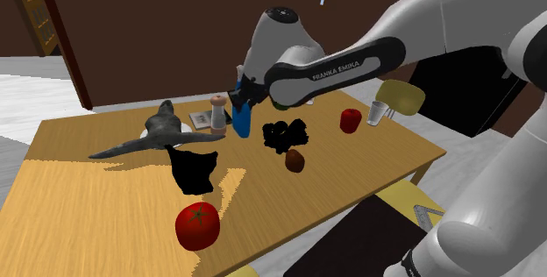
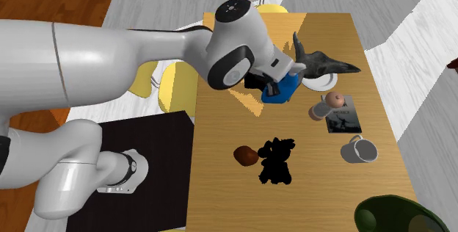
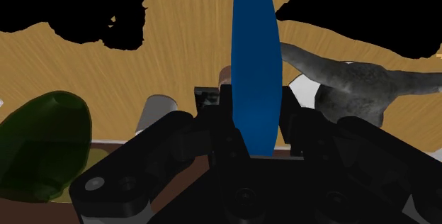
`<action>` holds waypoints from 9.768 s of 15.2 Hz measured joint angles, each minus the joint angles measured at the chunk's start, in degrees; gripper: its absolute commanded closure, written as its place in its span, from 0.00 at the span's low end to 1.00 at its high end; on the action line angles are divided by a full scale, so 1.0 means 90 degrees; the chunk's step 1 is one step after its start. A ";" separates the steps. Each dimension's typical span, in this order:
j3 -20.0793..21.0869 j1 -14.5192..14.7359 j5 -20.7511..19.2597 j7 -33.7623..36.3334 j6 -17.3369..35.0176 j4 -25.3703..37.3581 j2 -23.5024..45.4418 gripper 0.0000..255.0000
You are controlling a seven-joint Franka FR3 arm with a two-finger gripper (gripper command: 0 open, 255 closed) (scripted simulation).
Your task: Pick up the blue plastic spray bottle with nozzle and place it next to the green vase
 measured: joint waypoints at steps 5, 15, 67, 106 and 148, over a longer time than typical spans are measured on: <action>0.0002 0.0006 0.0279 -0.0262 -0.0372 0.0226 -0.0196 1.00; -0.0001 0.0031 0.0616 -0.0608 -0.1164 0.0868 -0.0397 1.00; -0.2237 -0.2420 0.2899 -0.6392 -0.3264 0.6363 0.2789 1.00; -0.2184 -0.2746 0.3250 -0.7188 -0.0726 0.4394 0.3438 1.00; -0.2044 -0.2917 0.3476 -0.7585 0.0507 0.3180 0.3477 0.00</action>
